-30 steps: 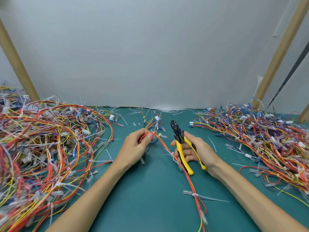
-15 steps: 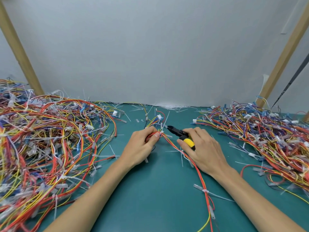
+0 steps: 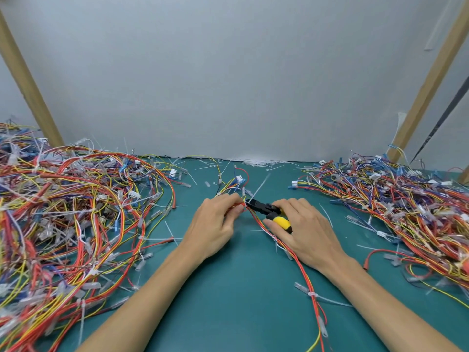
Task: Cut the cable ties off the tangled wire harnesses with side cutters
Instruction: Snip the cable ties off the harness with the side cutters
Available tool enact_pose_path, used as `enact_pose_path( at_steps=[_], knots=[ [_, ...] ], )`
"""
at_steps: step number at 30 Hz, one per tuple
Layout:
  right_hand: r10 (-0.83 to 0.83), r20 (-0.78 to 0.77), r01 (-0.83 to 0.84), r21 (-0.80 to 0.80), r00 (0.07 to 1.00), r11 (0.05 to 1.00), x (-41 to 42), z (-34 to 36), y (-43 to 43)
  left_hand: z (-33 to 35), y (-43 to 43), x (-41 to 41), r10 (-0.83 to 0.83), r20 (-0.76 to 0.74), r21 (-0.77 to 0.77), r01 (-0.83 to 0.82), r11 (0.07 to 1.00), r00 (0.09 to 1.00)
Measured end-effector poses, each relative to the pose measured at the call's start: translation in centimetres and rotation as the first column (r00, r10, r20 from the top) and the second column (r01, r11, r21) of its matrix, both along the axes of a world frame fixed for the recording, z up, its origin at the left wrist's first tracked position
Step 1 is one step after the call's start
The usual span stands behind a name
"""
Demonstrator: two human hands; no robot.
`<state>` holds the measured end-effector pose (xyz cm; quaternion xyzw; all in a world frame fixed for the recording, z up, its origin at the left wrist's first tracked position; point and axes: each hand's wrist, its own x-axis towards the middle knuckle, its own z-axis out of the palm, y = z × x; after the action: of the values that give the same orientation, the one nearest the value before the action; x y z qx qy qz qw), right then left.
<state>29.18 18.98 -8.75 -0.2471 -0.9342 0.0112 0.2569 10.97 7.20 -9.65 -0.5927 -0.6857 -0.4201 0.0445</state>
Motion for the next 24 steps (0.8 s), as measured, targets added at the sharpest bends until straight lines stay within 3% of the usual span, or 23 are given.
enact_pose_path(
  at_steps=[9, 24],
  knots=[
    [-0.021, 0.023, 0.019, 0.103, 1.000, 0.994, -0.04, 0.22, 0.00, -0.25, -0.06, -0.22, -0.051, 0.123, -0.062, 0.059, 0.996, 0.991],
    [-0.050, 0.060, 0.044, 0.096, 0.997, 0.994, -0.17, 0.08, -0.05, -0.08, -0.16, -0.02, -0.078, 0.090, -0.074, 0.085, 0.994, 0.993]
  ],
)
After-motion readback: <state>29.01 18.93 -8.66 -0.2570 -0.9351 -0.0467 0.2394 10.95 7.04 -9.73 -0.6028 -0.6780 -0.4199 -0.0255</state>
